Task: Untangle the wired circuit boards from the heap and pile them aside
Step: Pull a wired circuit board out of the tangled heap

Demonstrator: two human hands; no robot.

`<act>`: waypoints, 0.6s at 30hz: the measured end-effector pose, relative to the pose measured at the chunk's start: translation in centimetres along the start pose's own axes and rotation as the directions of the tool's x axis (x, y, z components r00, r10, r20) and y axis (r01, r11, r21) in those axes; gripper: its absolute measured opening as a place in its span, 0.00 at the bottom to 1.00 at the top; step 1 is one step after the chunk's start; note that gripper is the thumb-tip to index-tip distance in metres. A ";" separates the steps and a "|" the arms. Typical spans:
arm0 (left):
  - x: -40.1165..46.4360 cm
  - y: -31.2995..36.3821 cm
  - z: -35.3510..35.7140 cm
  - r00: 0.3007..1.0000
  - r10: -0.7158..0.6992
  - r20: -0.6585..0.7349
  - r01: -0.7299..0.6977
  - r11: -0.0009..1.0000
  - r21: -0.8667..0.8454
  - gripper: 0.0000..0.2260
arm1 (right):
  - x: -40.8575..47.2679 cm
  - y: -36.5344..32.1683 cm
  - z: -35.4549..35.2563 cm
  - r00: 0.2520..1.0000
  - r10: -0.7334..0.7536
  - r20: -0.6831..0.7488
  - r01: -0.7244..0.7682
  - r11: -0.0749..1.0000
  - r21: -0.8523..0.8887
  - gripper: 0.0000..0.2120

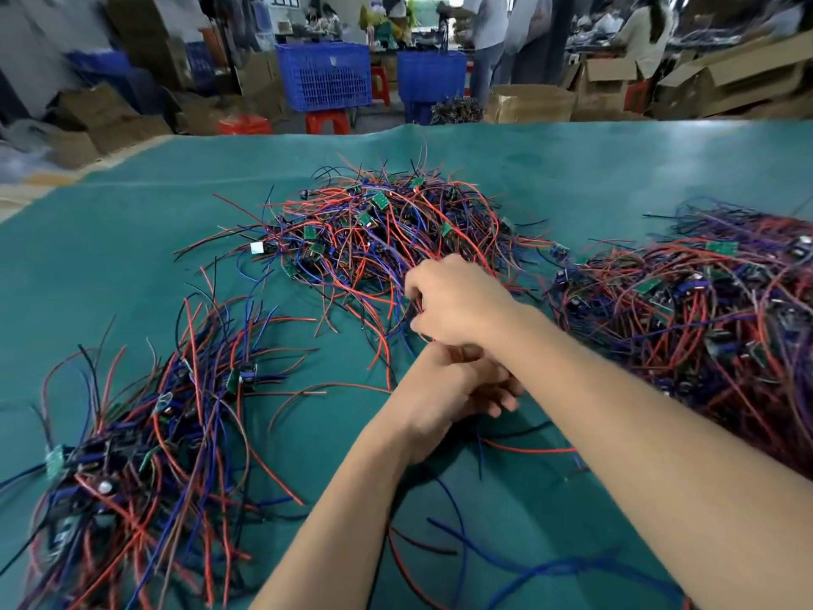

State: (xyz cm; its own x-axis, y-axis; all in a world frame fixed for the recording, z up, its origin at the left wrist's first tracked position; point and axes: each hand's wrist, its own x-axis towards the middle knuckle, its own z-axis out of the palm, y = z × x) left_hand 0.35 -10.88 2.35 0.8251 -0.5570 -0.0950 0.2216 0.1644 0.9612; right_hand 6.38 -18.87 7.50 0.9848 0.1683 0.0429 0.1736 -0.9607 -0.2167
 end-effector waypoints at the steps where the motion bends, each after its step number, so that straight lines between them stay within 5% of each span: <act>1: 0.0 0.0 0.0 1.000 0.000 -0.002 0.000 1.000 -0.001 0.08 | 0.4 0.4 0.5 0.999 0.038 -0.015 -0.037 0.999 0.008 0.13; 5: 0.1 0.0 0.1 1.000 -0.005 -0.006 0.005 0.999 0.040 0.11 | 0.6 3.2 0.5 0.981 0.147 -0.129 -0.138 0.988 0.073 0.14; 15: 0.3 0.2 0.3 0.992 -0.043 -0.121 0.035 0.997 -0.068 0.10 | -1.6 6.9 0.3 0.966 0.213 -0.146 -0.170 0.950 0.261 0.12; 18: 0.5 0.2 0.1 0.983 -0.048 -0.176 0.022 0.989 -0.148 0.08 | -3.4 7.8 -1.1 0.939 0.307 -0.156 -0.188 0.837 0.514 0.06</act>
State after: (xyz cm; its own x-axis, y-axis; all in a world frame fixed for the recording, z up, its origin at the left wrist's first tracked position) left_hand 0.74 -11.14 2.55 0.8919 -0.4125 -0.1854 0.3142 0.2705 0.9100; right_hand 4.41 -27.21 6.71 0.9771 -0.1712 0.1261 -0.0373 -0.7220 -0.6908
